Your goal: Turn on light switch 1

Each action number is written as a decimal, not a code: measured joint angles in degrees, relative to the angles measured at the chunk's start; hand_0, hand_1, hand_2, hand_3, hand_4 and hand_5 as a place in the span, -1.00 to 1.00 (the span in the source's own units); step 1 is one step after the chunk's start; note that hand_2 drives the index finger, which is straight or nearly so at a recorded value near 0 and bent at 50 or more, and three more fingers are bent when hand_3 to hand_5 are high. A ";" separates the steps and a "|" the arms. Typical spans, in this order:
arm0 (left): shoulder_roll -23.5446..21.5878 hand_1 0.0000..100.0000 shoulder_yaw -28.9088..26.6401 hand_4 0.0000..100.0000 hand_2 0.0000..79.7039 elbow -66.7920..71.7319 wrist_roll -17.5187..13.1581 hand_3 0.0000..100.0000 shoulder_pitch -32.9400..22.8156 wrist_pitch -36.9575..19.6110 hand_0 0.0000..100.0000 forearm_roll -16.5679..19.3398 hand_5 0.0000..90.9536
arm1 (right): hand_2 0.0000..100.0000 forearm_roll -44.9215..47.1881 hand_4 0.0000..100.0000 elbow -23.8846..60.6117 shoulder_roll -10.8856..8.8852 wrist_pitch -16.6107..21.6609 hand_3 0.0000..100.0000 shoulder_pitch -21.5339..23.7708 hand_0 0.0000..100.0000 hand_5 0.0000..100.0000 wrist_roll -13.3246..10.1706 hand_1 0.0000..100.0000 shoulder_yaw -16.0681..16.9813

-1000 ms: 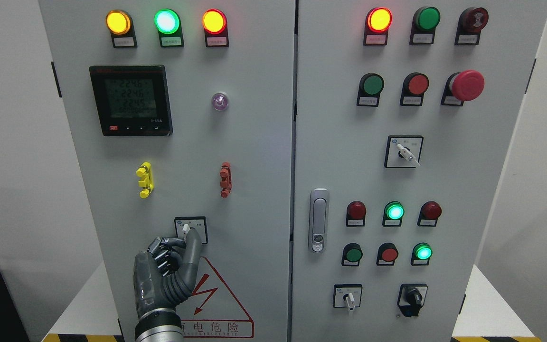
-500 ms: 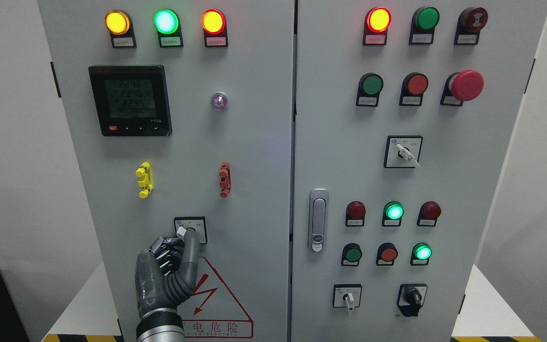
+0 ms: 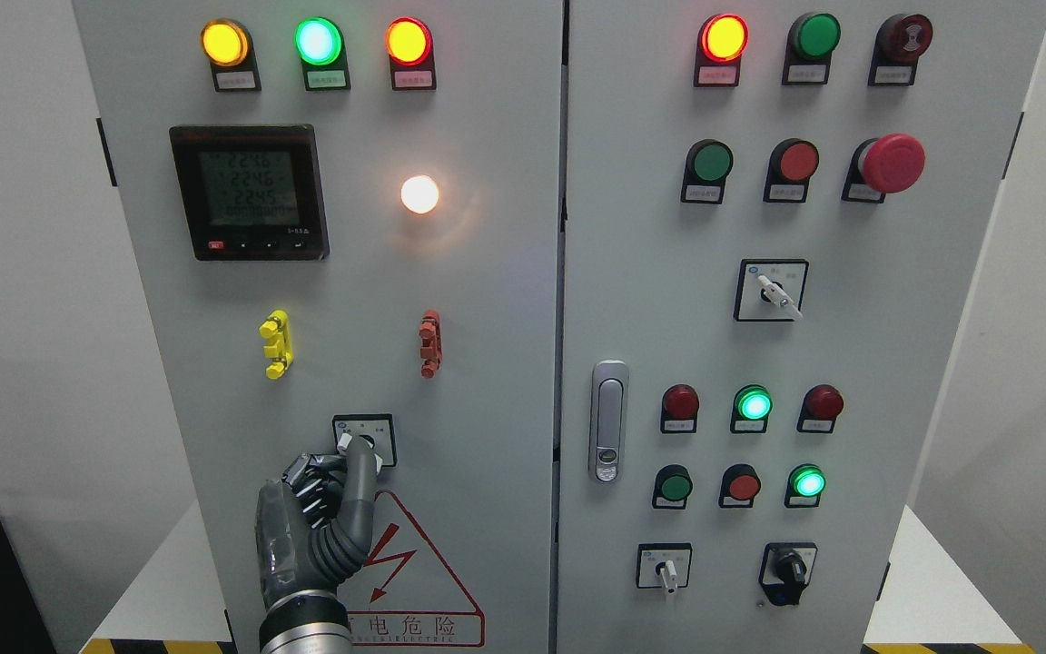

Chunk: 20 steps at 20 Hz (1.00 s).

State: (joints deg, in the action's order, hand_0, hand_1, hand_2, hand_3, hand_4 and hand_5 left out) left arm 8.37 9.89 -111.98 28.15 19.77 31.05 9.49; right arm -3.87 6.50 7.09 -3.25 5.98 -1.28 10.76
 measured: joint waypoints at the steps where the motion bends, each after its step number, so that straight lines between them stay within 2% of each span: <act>1: 0.00 -0.19 0.01 0.97 0.57 0.00 0.00 0.97 -0.02 0.00 -0.14 0.00 0.86 | -1.00 0.00 -1.00 0.00 0.00 0.00 -1.00 0.00 -1.00 -1.00 0.00 -1.00 0.00; 6: -0.01 -0.17 -0.01 0.97 0.59 0.02 0.25 0.97 -0.13 0.04 -0.31 0.00 0.86 | -1.00 0.00 -1.00 0.00 0.00 0.00 -1.00 0.00 -1.00 -1.00 0.00 -1.00 0.00; 20: -0.02 -0.23 0.11 0.98 0.61 -0.01 0.05 0.98 -0.05 0.36 -0.49 0.01 0.86 | -1.00 0.00 -1.00 0.00 0.00 0.00 -1.00 0.00 -1.00 -1.00 0.00 -1.00 0.00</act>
State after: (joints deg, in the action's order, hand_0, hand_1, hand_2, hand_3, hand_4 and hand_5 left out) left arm 8.34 10.00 -111.99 28.20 19.71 31.41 9.49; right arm -3.87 6.50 7.09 -3.24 5.98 -1.28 10.76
